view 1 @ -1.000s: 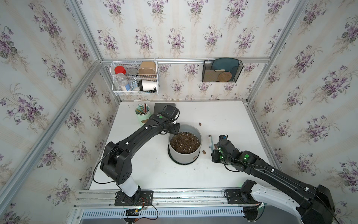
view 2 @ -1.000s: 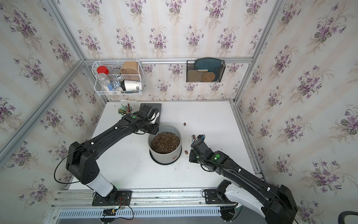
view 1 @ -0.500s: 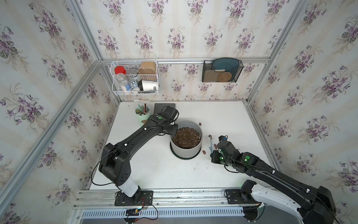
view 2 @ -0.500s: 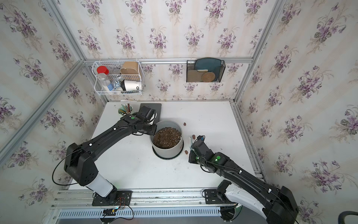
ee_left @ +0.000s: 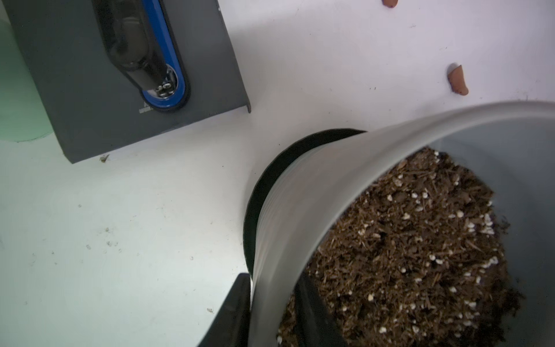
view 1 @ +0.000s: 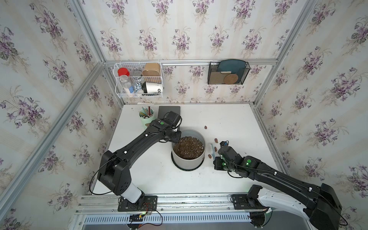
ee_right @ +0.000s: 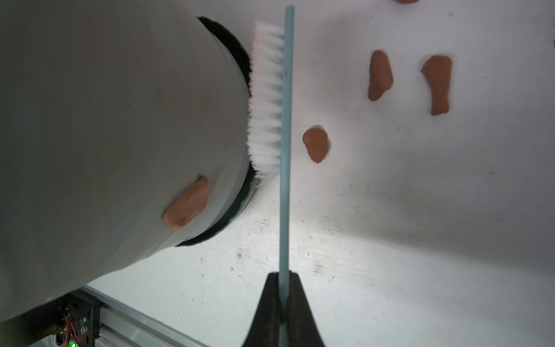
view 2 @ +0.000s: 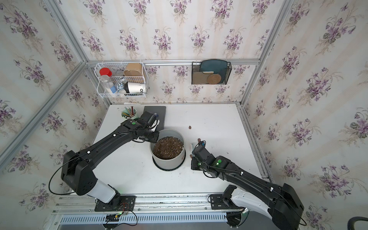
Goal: Scrub the dried mud off the ceramic pot
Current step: Rotate the pot on the tray.
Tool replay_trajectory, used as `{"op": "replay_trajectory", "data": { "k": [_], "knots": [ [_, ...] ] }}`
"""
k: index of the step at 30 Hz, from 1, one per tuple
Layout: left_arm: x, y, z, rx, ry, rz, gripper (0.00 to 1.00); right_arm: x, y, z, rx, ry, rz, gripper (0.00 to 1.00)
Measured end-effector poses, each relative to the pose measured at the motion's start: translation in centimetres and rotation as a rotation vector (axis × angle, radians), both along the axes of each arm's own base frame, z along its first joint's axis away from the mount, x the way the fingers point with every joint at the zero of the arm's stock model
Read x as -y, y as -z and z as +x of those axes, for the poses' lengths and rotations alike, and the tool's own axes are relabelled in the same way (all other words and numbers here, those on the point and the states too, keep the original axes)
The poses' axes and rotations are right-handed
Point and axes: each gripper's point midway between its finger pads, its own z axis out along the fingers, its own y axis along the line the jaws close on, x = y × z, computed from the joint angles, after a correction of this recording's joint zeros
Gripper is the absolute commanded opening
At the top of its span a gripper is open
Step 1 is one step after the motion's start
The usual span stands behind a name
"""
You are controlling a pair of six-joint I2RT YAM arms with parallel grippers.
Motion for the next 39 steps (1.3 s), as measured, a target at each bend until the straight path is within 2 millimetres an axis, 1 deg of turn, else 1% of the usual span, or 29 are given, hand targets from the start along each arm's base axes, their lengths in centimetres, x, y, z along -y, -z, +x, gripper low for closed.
{"op": "replay_trajectory", "data": {
  "k": [4, 7, 10, 14, 15, 16, 17, 19, 22, 26, 28, 30, 32, 34, 37, 39],
  "knots": [
    [0.8, -0.4, 1.1, 0.026, 0.001, -0.022, 0.36, 0.1, -0.1, 0.0, 0.004, 0.016, 0.010, 0.00],
    [1.4, -0.7, 2.1, 0.045, 0.001, -0.037, 0.35, 0.1, -0.1, -0.1, 0.002, 0.021, 0.012, 0.00],
    [1.7, -0.5, 2.6, 0.048, 0.023, -0.035, 0.27, 0.2, -0.3, -0.1, 0.003, 0.030, 0.022, 0.00],
    [1.6, -0.4, 2.2, 0.041, 0.061, -0.025, 0.11, 0.4, -0.2, -0.2, 0.008, 0.036, 0.027, 0.00],
    [1.6, -0.4, 2.1, 0.041, 0.068, -0.022, 0.08, 0.5, -0.1, -0.3, 0.005, 0.036, 0.024, 0.00],
    [1.5, -0.4, 2.0, 0.035, 0.044, -0.026, 0.06, 0.6, 0.1, -0.4, 0.002, 0.036, 0.019, 0.00],
    [1.0, -0.3, 2.3, 0.049, 0.005, -0.007, 0.04, 0.7, 0.2, -0.4, 0.000, 0.038, 0.014, 0.00],
    [0.6, -0.4, 2.8, 0.067, -0.024, -0.026, 0.00, 0.8, 0.1, -0.4, 0.003, 0.042, 0.016, 0.00],
    [-0.2, -0.8, 2.3, 0.091, -0.044, -0.008, 0.00, 0.8, -0.2, -0.3, 0.008, 0.045, 0.017, 0.00],
    [-1.4, -0.8, 0.9, 0.065, -0.040, 0.025, 0.01, 0.4, -1.1, 0.1, 0.026, 0.045, 0.037, 0.00],
    [-1.9, -0.7, 0.1, 0.045, -0.031, 0.041, 0.13, 0.4, -1.0, 0.0, 0.021, 0.045, 0.032, 0.00],
    [-1.9, -0.5, -0.3, 0.037, -0.028, 0.038, 0.22, 0.5, -0.3, -0.1, 0.009, 0.044, 0.019, 0.00],
    [-1.6, -0.4, -0.3, 0.033, -0.037, 0.010, 0.26, 0.6, 0.3, -0.4, -0.005, 0.042, 0.003, 0.00],
    [-1.2, -0.1, 0.0, 0.032, -0.036, 0.000, 0.27, 0.6, 0.9, -0.7, -0.021, 0.040, -0.006, 0.00],
    [-0.7, 0.2, 0.8, 0.034, -0.037, -0.011, 0.27, 0.4, 1.3, -0.9, -0.037, 0.043, -0.001, 0.00],
    [-0.3, 0.1, 1.4, 0.041, -0.036, -0.020, 0.24, 0.2, 1.5, -0.9, -0.048, 0.043, 0.002, 0.00]
  ]
}}
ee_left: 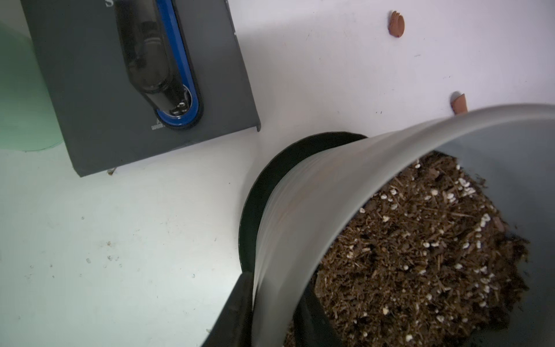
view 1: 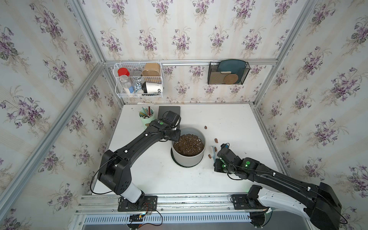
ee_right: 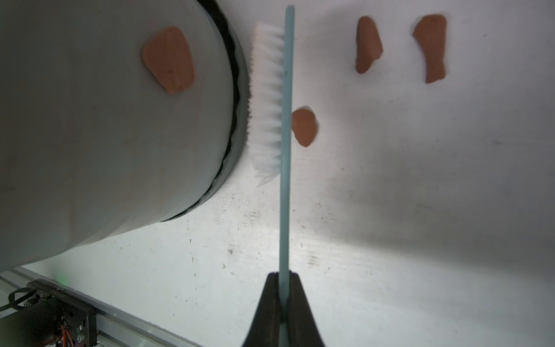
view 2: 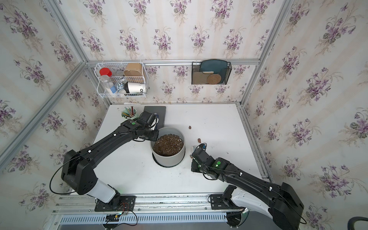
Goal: Scrub the dried mud off the ceramic pot
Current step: Rotate the pot on the tray, then brush off the soil from the pot.
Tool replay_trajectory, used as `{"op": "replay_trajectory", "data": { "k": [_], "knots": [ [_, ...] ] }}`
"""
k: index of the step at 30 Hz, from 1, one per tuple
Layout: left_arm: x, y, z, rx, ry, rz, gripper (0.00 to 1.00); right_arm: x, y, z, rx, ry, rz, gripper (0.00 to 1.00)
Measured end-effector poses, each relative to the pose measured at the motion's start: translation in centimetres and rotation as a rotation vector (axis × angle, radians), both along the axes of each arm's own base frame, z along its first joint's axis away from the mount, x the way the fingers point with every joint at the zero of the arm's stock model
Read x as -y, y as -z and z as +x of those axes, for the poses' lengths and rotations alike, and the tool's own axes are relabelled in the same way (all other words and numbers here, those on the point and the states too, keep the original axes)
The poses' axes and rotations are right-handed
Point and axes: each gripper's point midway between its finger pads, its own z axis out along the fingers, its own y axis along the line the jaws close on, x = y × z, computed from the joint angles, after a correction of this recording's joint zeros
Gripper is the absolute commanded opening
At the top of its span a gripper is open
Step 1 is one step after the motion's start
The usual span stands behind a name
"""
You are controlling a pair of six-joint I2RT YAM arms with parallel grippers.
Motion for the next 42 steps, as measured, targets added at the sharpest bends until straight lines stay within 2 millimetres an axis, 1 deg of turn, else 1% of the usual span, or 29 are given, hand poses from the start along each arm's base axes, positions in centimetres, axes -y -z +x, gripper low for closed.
{"op": "replay_trajectory", "data": {
  "k": [2, 4, 6, 8, 12, 19, 23, 28, 36, 39, 42],
  "knots": [
    [0.3, 0.0, 0.5, 0.008, 0.001, -0.009, 0.17, -0.2, 0.2, 0.1, -0.008, 0.003, 0.002, 0.00],
    [0.5, 0.0, 0.5, 0.015, 0.040, 0.003, 0.06, -0.5, 0.7, 0.2, -0.020, 0.006, -0.003, 0.00],
    [0.0, 0.2, 0.5, 0.017, 0.020, 0.034, 0.02, -0.6, 1.2, 0.3, -0.032, 0.011, -0.014, 0.00],
    [0.3, 0.1, 0.7, 0.015, 0.024, 0.008, 0.00, -0.7, 1.5, 0.4, -0.039, 0.014, -0.016, 0.00],
    [0.6, 0.0, 0.6, 0.022, 0.020, -0.009, 0.00, -1.0, 1.7, 0.6, -0.045, 0.027, -0.010, 0.00],
    [0.6, -0.2, 0.5, 0.026, 0.035, -0.011, 0.00, -2.2, 1.1, 1.4, -0.020, 0.005, 0.014, 0.00],
    [0.2, -0.2, 0.1, 0.011, 0.043, 0.010, 0.00, -2.7, 0.8, 1.4, -0.010, -0.026, 0.029, 0.00],
    [-0.3, -0.2, -0.6, -0.012, 0.050, 0.032, 0.00, -3.1, 0.3, 1.8, 0.005, -0.038, 0.060, 0.00],
    [-0.3, -0.3, -0.7, -0.015, 0.051, 0.034, 0.00, -3.4, -0.4, 2.0, 0.017, -0.048, 0.089, 0.00],
    [-0.4, -0.3, -0.8, -0.020, 0.050, 0.036, 0.00, -3.1, -1.0, 2.4, 0.028, -0.035, 0.104, 0.00],
    [-0.4, -0.3, -0.8, -0.021, 0.050, 0.037, 0.00, -2.7, -2.2, 2.8, 0.049, -0.024, 0.126, 0.00]
  ]
}}
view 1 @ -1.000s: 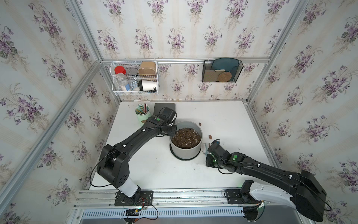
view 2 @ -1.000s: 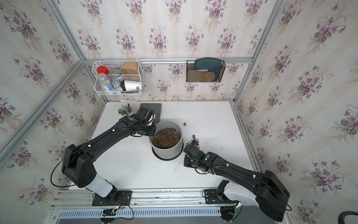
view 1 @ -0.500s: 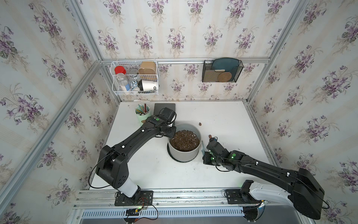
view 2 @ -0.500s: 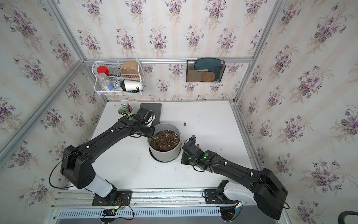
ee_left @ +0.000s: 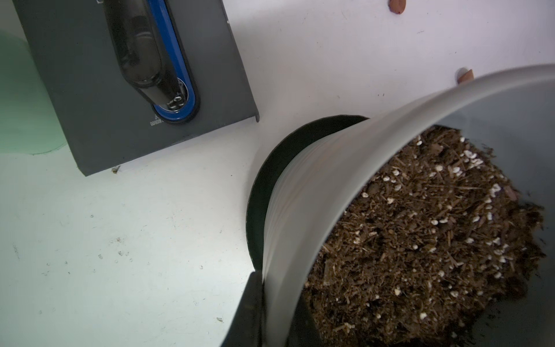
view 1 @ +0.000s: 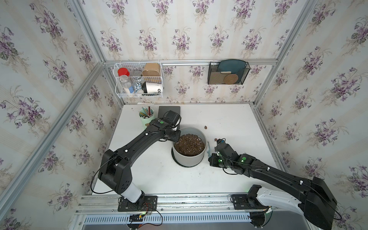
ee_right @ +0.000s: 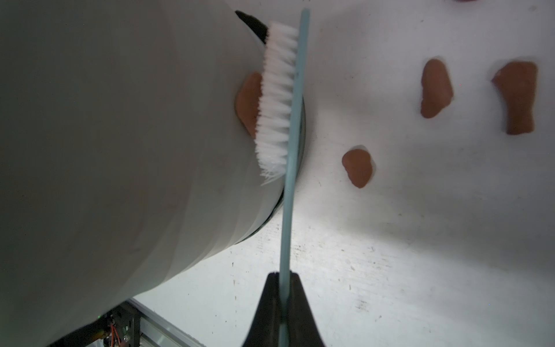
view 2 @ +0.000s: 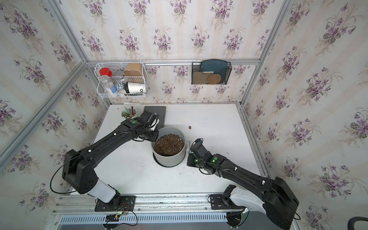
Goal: Scrub the dried mud off the ceramic pot
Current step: Brush off the soil from the pot.
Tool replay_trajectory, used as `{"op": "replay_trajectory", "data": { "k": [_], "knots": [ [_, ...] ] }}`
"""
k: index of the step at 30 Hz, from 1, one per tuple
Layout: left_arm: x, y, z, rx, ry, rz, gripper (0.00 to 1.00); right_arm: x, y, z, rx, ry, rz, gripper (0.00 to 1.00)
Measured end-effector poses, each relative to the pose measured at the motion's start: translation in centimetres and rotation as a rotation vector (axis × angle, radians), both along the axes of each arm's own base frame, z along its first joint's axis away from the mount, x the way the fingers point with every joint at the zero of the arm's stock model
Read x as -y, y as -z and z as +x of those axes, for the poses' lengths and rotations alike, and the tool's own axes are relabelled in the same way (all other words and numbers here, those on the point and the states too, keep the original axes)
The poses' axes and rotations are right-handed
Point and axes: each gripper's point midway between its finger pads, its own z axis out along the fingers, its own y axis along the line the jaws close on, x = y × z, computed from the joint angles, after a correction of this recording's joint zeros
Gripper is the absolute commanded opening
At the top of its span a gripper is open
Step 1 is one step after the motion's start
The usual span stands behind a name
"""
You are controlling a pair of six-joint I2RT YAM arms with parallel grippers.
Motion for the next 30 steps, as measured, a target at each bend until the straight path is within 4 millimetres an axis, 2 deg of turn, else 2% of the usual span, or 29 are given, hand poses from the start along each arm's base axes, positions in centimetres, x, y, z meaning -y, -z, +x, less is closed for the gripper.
{"op": "replay_trajectory", "data": {
  "k": [5, 9, 11, 14, 17, 24, 30],
  "knots": [
    [0.0, 0.0, 0.0, 0.000, 0.000, 0.001, 0.00, 0.6, -2.1, 0.7, 0.048, 0.020, 0.035, 0.00],
    [-0.1, 0.0, -0.2, -0.004, -0.002, 0.002, 0.00, 1.6, -2.5, 0.6, 0.058, 0.039, 0.037, 0.00],
    [-0.2, 0.0, -0.3, -0.009, -0.002, 0.005, 0.00, 2.1, -1.8, 0.3, 0.044, 0.043, 0.019, 0.00],
    [-0.2, 0.0, -0.4, -0.012, -0.001, 0.006, 0.00, 2.6, 0.6, -0.6, -0.013, 0.033, -0.035, 0.00],
    [-0.2, 0.0, -0.4, -0.012, -0.001, 0.006, 0.00, 2.1, 2.4, -1.7, -0.058, -0.022, -0.075, 0.00],
    [-0.2, -0.1, -0.4, -0.013, -0.002, 0.007, 0.00, 0.0, 2.6, -2.5, -0.067, -0.101, -0.043, 0.00],
    [-0.3, -0.2, -0.4, -0.014, -0.003, 0.012, 0.00, -0.5, 1.9, -2.5, -0.047, -0.112, -0.010, 0.00]
  ]
}}
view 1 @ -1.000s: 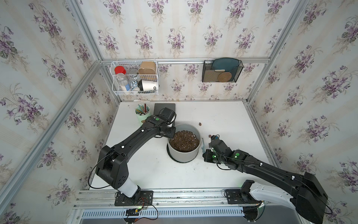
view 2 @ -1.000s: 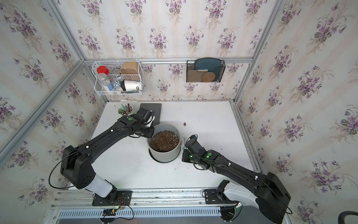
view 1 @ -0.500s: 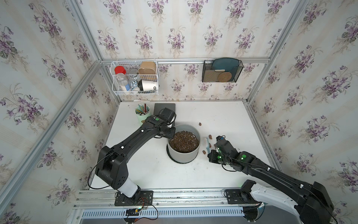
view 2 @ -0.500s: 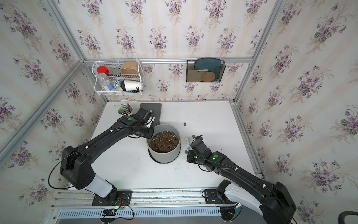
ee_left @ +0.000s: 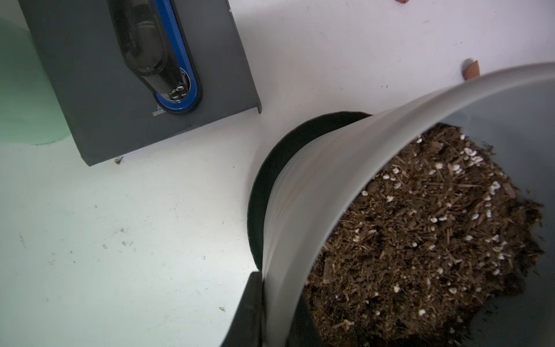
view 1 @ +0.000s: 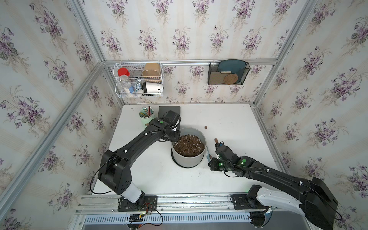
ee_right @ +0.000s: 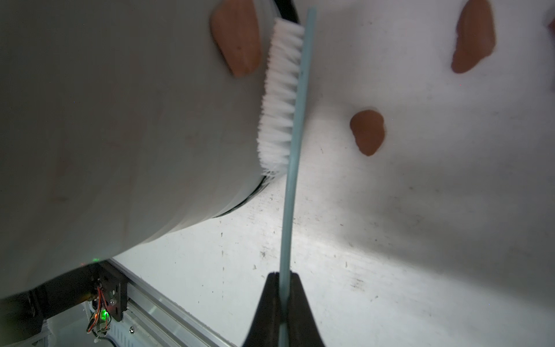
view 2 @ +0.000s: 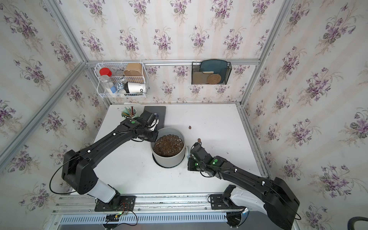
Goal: Scrub the dried mud off the ceramic pot
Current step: Brush off the soil from the pot, then rotate the pot on the tray.
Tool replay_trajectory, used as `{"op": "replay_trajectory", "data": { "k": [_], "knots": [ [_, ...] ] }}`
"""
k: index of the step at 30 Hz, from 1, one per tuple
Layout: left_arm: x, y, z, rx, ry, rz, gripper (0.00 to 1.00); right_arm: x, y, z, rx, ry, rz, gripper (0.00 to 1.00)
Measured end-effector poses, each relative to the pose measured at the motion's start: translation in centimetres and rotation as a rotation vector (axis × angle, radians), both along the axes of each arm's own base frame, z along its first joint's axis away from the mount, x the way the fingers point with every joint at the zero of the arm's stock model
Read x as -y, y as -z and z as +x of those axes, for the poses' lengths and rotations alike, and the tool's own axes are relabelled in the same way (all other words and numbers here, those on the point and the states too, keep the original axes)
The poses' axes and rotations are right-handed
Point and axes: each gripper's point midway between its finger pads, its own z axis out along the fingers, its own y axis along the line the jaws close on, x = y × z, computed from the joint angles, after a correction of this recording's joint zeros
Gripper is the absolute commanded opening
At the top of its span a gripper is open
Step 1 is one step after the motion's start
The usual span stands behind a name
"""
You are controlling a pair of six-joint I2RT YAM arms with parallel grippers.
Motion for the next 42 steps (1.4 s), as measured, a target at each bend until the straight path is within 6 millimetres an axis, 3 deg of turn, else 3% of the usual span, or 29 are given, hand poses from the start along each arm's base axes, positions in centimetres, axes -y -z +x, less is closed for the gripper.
{"op": "replay_trajectory", "data": {
  "k": [9, 17, 33, 42],
  "knots": [
    [-0.1, 0.1, 0.0, -0.004, -0.001, 0.005, 0.00, 0.6, -1.6, 0.0, 0.044, 0.019, 0.027, 0.00],
    [-0.1, 0.1, -0.1, -0.005, -0.001, 0.005, 0.00, 2.9, -2.6, 0.7, 0.084, 0.095, 0.006, 0.00],
    [-0.7, 0.0, -0.9, -0.006, -0.013, 0.001, 0.00, 5.2, -2.6, 1.0, 0.086, 0.165, -0.086, 0.00],
    [-0.6, -0.8, -0.9, 0.009, -0.024, -0.024, 0.29, 6.7, -4.7, 1.9, 0.162, 0.249, -0.088, 0.00]
  ]
}}
